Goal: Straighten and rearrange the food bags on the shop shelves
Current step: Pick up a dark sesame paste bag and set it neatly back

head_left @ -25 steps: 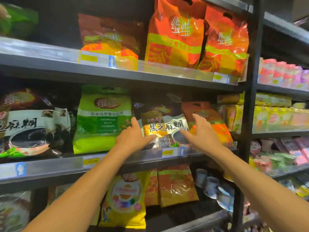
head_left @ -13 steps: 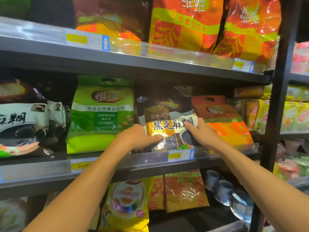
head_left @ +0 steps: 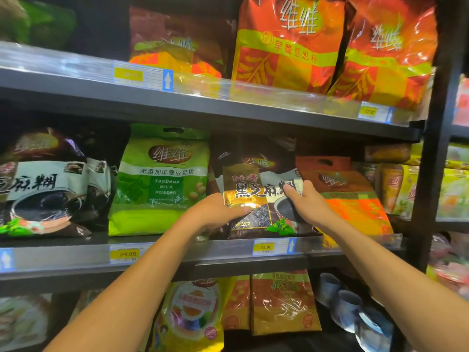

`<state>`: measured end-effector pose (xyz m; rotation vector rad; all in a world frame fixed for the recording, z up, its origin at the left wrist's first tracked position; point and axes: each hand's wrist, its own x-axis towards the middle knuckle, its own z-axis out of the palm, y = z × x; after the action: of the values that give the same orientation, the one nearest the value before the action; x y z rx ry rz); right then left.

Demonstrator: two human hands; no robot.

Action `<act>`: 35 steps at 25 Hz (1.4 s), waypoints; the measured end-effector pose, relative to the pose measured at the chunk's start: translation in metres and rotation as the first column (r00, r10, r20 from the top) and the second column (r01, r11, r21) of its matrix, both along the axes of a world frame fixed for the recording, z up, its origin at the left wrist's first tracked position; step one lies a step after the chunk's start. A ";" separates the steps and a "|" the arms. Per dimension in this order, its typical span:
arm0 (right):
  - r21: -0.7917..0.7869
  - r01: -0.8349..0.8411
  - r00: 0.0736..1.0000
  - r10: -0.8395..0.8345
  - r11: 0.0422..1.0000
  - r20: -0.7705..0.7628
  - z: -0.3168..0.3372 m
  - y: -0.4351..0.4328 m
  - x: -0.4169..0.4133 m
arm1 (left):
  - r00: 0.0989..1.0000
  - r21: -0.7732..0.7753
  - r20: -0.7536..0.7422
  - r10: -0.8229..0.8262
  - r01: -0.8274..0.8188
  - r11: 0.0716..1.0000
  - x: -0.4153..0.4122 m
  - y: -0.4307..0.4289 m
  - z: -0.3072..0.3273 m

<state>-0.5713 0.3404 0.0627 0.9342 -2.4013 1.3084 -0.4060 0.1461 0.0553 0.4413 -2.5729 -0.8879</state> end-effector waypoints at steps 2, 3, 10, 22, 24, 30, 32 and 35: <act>-0.011 0.034 0.999 -0.034 0.999 0.013 0.011 0.001 0.001 | 0.999 0.068 -0.035 0.032 -0.029 0.997 0.006 0.010 0.011; -0.025 0.053 0.998 -0.052 0.998 0.023 0.016 0.002 0.001 | 0.998 0.089 -0.039 0.045 -0.041 0.995 0.009 0.014 0.016; -0.255 -0.009 0.993 0.040 0.967 0.114 0.028 0.023 0.011 | 0.973 0.604 -0.230 -0.024 0.162 0.781 0.034 0.037 0.035; -0.422 -0.125 0.958 0.220 0.898 0.183 -0.026 0.079 0.093 | 0.955 0.774 -0.294 -0.042 0.263 0.577 0.097 0.097 0.004; -0.468 -0.160 0.946 0.271 0.869 0.179 -0.048 0.087 0.112 | 0.961 0.777 -0.276 0.018 0.212 0.593 0.112 0.109 -0.009; -0.520 -0.176 0.940 0.300 0.836 0.163 -0.138 0.111 0.165 | 0.921 0.785 -0.359 0.150 0.212 0.582 0.158 0.136 -0.088; -0.535 -0.159 0.930 0.308 0.830 0.202 -0.173 0.122 0.187 | 0.916 0.790 -0.357 0.186 0.190 0.583 0.180 0.149 -0.123; -0.548 -0.147 0.895 0.346 0.823 0.280 -0.226 0.138 0.228 | 0.900 0.818 -0.329 0.285 0.121 0.562 0.216 0.172 -0.179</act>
<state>-0.3432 0.4787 -0.1635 0.9216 -2.0034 2.2668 -0.1905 0.3176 -0.1237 0.5251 -1.5573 -1.9119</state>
